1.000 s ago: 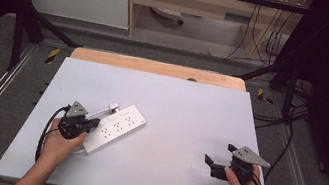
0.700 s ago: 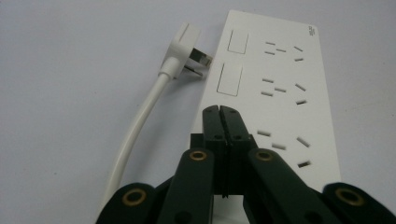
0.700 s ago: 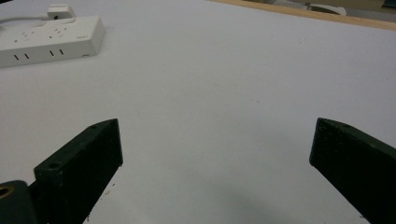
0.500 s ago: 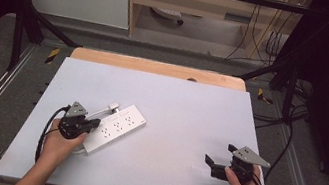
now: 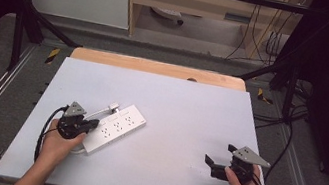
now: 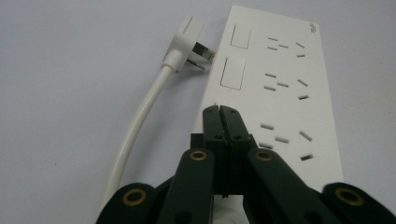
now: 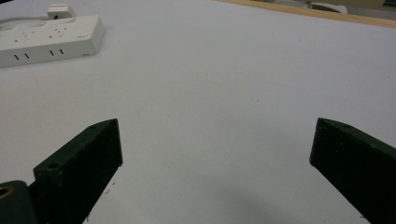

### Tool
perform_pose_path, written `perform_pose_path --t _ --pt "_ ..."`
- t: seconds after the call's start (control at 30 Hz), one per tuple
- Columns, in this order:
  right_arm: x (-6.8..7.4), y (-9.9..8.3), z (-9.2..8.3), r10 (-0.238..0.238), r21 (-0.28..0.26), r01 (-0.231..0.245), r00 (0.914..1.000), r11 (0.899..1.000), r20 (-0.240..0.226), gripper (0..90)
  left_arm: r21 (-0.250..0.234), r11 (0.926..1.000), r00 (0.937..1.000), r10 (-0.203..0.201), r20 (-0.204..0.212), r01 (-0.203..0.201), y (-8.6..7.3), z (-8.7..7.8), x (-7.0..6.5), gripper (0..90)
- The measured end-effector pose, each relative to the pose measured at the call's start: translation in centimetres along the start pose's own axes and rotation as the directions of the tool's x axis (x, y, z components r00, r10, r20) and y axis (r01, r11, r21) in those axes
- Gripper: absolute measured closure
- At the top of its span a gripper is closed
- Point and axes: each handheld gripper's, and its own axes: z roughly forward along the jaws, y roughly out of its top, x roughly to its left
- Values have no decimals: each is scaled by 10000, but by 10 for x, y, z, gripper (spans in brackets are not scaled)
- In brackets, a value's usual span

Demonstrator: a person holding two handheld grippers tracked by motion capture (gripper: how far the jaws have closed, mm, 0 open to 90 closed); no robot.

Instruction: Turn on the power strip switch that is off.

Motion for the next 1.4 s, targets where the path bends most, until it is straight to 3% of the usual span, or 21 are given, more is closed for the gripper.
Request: perform_pose_path --t 0.93,1.4 --pt "-1 0 -1 19 -51 -18 10000 10000 21 29 -46 9998 9998 202 -28 -202 0 1 -3 900" --pt "-1 0 0 15 16 -15 10000 10000 73 29 -341 9990 9993 298 214 -291 2 -1 -5 900"
